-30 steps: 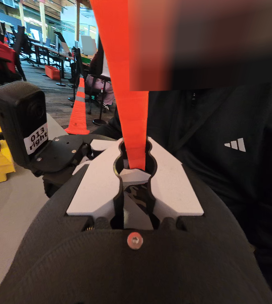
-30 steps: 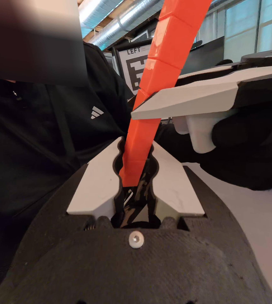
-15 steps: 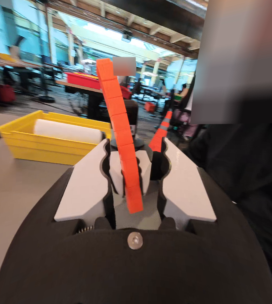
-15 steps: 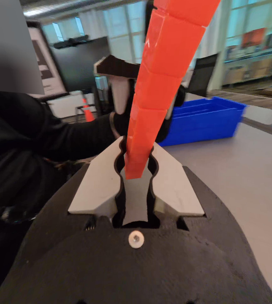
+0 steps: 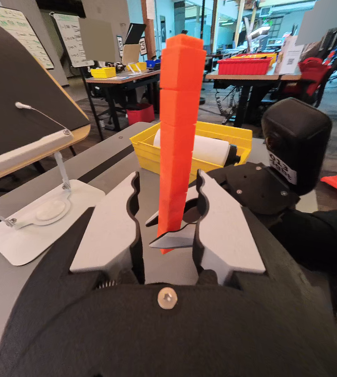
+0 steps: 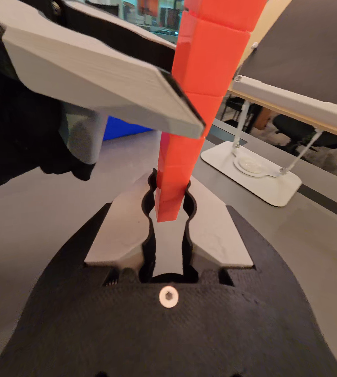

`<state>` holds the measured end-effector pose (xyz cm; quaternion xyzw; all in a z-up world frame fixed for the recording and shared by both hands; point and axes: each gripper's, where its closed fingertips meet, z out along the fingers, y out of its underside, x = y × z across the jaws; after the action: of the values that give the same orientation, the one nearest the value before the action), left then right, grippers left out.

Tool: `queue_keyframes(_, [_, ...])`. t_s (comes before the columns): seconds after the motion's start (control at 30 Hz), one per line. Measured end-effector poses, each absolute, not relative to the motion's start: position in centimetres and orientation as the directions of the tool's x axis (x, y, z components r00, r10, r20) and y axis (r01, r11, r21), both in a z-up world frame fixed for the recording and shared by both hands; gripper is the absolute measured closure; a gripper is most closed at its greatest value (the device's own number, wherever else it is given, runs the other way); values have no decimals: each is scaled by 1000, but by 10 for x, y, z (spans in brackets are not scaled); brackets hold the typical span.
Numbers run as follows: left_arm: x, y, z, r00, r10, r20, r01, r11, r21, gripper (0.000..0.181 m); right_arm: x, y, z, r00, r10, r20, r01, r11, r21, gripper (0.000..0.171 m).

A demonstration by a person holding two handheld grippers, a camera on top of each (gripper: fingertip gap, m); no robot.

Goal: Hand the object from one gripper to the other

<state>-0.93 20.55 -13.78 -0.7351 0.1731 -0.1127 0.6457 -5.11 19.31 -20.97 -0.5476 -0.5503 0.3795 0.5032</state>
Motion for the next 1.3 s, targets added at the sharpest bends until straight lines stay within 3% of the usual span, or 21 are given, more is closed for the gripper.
queue_keyframes(0.2, [-8, 210, -142, 932, -349, -92, -137, -105, -985, 158, -56, 192, -215, 179, 959, 221, 261, 171, -950, 150])
queue_keyframes(0.33, [-10, 209, -145, 921, -381, -81, -143, -136, -980, 158, -59, 188, -216, 158, 969, 187, 239, 146, -960, 151])
queue_keyframes(0.47, [-13, 202, -141, 867, -497, 37, -69, -194, -979, 159, -55, 176, -212, 61, 970, 235, 221, 216, -951, 106])
queue_keyframes(0.67, [0, 168, -126, 617, -777, 122, -47, -191, -980, 159, -34, 151, -195, -200, 967, 156, 152, 188, -970, 88])
queue_keyframes(0.93, [43, 108, -147, 194, -966, 172, -204, -212, -956, 158, 12, 117, -99, -621, 783, -27, -106, -118, -987, 104])
queue_keyframes(1.0, [54, 95, -151, 89, -974, 207, -228, -222, -948, 158, 17, 99, -95, -721, 692, -28, -88, -133, -987, 105])
queue_keyframes(1.13, [66, 71, -156, -93, -957, 274, -249, -244, -937, 158, 32, 70, -98, -864, 504, 2, -78, -131, -988, 124])
queue_keyframes(1.23, [69, 56, -157, -207, -927, 313, -259, -257, -931, 160, 43, 59, -100, -915, 403, 23, -85, -135, -987, 143])
queue_keyframes(1.3, [70, 49, -160, -254, -904, 345, -272, -275, -922, 160, 46, 55, -103, -926, 377, 33, -83, -117, -990, 144])
